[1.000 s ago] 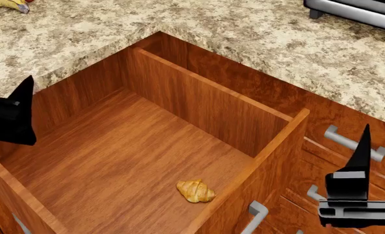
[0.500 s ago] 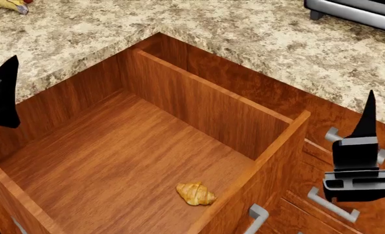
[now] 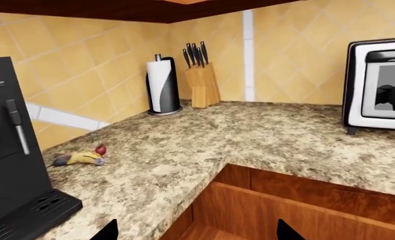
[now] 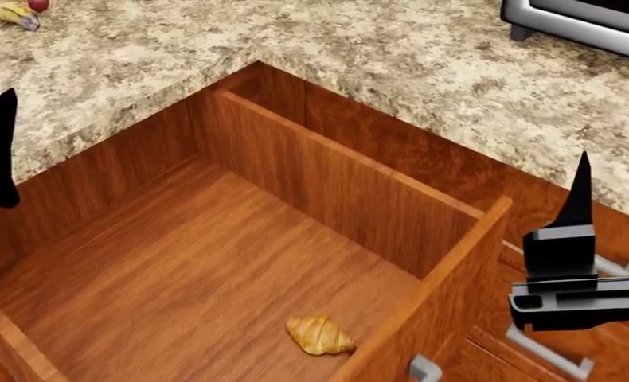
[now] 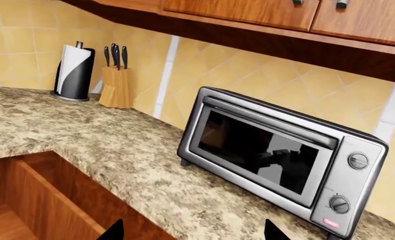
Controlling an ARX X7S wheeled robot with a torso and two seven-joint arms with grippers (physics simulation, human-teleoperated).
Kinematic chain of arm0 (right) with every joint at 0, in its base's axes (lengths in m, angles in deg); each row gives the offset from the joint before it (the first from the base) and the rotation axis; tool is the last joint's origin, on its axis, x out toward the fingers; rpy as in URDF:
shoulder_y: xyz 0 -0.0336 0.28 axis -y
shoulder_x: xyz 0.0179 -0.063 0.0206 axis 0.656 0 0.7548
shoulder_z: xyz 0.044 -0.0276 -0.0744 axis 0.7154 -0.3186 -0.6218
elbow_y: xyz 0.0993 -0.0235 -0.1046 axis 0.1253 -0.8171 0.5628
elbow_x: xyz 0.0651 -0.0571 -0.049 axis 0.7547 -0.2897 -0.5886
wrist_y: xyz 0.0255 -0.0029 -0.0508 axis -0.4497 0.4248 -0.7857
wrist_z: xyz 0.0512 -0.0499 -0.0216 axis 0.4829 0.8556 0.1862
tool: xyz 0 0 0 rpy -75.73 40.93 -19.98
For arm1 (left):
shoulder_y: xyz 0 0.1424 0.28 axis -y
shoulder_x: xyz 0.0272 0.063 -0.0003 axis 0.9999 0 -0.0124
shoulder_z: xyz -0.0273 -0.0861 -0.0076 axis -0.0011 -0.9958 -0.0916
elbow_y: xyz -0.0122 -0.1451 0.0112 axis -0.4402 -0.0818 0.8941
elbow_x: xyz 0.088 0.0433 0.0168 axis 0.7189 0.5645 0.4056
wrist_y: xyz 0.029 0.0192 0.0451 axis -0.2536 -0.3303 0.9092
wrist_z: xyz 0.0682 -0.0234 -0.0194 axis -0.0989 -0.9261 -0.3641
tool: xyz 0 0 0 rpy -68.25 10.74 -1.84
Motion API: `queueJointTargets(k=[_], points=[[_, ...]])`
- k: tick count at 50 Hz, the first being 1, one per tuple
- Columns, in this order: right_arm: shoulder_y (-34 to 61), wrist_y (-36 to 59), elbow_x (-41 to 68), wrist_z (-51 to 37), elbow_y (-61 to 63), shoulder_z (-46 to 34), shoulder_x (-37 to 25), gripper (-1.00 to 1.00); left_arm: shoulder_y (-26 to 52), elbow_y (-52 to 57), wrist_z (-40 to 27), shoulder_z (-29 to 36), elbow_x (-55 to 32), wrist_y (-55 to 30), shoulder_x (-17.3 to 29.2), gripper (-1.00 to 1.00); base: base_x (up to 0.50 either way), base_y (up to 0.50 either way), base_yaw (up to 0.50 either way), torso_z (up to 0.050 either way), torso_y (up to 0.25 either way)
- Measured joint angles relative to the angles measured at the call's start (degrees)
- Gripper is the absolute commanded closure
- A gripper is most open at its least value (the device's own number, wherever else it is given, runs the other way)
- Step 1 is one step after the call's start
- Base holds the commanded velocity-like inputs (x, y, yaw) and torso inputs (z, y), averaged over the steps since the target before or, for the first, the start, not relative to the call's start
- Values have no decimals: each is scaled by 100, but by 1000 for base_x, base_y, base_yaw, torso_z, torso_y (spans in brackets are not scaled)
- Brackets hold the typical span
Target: Close the right drawer.
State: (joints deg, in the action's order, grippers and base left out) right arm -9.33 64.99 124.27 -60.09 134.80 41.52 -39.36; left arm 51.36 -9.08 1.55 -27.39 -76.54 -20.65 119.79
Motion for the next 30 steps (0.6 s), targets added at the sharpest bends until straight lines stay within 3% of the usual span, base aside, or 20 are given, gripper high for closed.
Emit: queueJointTargets(k=[30], points=[[65, 14, 88, -119, 83, -182, -82, -100, -165, -31, 28, 89, 28, 137, 60, -100, 109, -128, 0, 0, 0]])
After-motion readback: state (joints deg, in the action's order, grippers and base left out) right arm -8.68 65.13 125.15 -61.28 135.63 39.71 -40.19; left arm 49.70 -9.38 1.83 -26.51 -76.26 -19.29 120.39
